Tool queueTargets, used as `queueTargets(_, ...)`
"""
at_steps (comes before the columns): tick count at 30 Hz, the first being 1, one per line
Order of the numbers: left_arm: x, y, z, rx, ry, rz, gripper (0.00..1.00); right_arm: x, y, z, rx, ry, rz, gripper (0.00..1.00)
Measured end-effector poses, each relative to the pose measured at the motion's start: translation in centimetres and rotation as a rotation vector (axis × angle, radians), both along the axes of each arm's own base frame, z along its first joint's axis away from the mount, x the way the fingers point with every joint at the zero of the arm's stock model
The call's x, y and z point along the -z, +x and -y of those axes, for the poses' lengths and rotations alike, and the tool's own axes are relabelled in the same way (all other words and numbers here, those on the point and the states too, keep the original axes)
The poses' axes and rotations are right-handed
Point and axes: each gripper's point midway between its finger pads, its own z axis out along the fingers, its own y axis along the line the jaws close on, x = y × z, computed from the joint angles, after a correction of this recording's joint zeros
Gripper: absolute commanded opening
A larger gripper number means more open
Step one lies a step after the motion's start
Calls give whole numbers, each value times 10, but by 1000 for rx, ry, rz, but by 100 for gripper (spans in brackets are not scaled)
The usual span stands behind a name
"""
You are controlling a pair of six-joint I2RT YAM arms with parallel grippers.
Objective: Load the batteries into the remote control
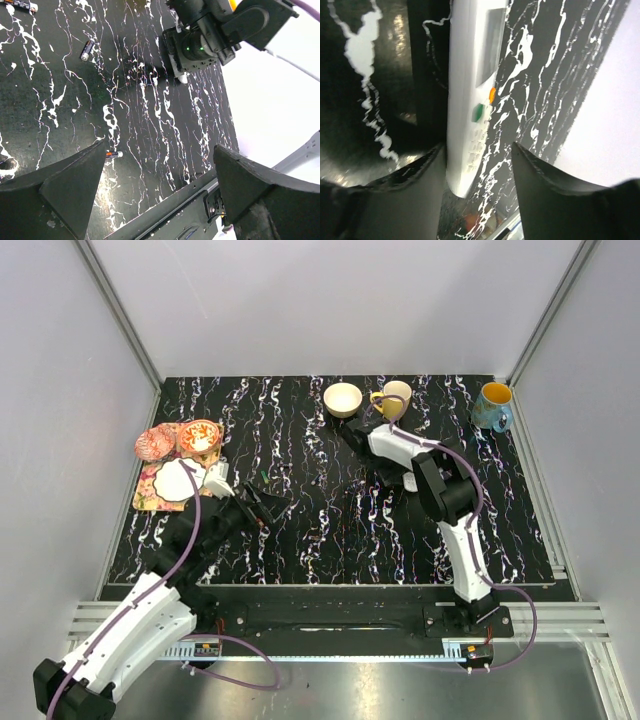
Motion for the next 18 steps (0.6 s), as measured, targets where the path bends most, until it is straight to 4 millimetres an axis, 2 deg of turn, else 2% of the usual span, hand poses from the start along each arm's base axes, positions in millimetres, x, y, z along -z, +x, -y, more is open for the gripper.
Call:
queueTargets(9, 13, 3, 3, 5, 23, -43, 94, -4, -12, -33, 16, 247, 2, 70)
queueTargets(11, 15, 3, 3, 5, 27, -51, 94, -11, -16, -43, 13, 304, 15, 71)
queueTargets(13, 18, 4, 3, 5, 33, -60, 94, -27, -19, -54, 4, 377, 47, 71)
queueTargets(15, 21, 4, 3, 5, 40, -70, 94, -58, -23, -61, -8, 463, 115, 71)
queueTargets(18, 25, 5, 4, 5, 48, -81, 96, -93, -32, -61, -18, 548, 210, 71)
